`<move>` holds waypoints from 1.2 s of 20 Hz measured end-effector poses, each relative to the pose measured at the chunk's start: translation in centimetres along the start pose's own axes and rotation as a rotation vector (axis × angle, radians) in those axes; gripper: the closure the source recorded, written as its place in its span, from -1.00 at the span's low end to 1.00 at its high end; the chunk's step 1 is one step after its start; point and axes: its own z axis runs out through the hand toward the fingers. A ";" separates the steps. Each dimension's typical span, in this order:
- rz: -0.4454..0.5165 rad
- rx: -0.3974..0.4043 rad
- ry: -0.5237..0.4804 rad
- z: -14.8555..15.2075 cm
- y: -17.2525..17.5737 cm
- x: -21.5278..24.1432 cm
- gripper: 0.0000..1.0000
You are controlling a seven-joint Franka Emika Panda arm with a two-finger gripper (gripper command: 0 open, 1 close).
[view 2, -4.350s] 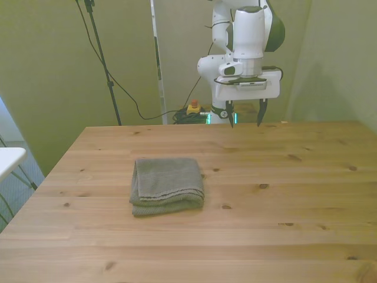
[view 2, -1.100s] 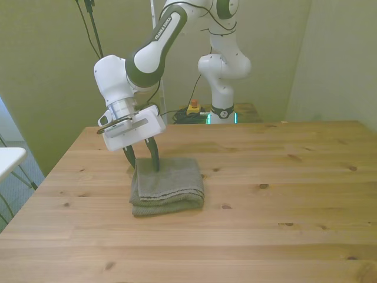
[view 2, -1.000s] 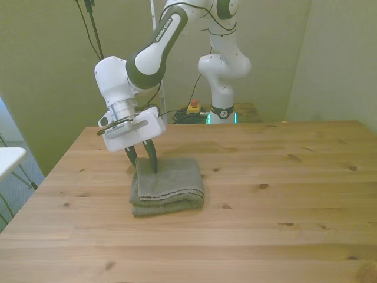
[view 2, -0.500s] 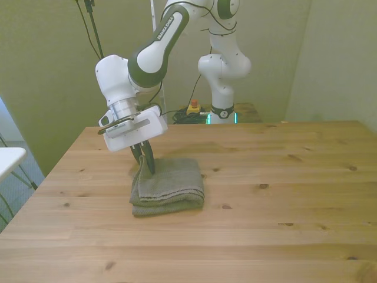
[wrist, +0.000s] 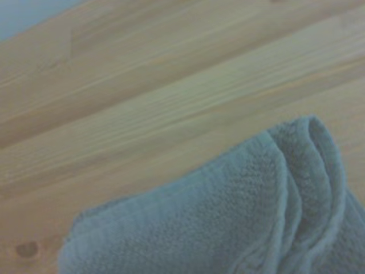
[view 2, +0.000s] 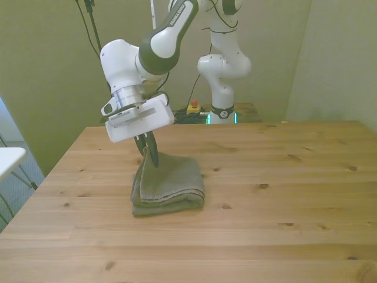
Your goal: Unfold the towel
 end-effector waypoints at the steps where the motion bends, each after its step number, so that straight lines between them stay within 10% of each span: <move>1: -0.005 -0.005 0.007 -0.1 -1.0 -0.5 1.00; 12: -0.190 -0.110 0.034 3.0 -9.9 -13.7 1.00; 21: -0.480 -0.261 0.013 7.3 -10.7 -24.0 1.00; 22: -0.491 -0.267 0.002 7.7 -10.5 -24.7 -1.00; 24: -0.515 -0.281 -0.039 8.2 -10.2 -25.6 -1.00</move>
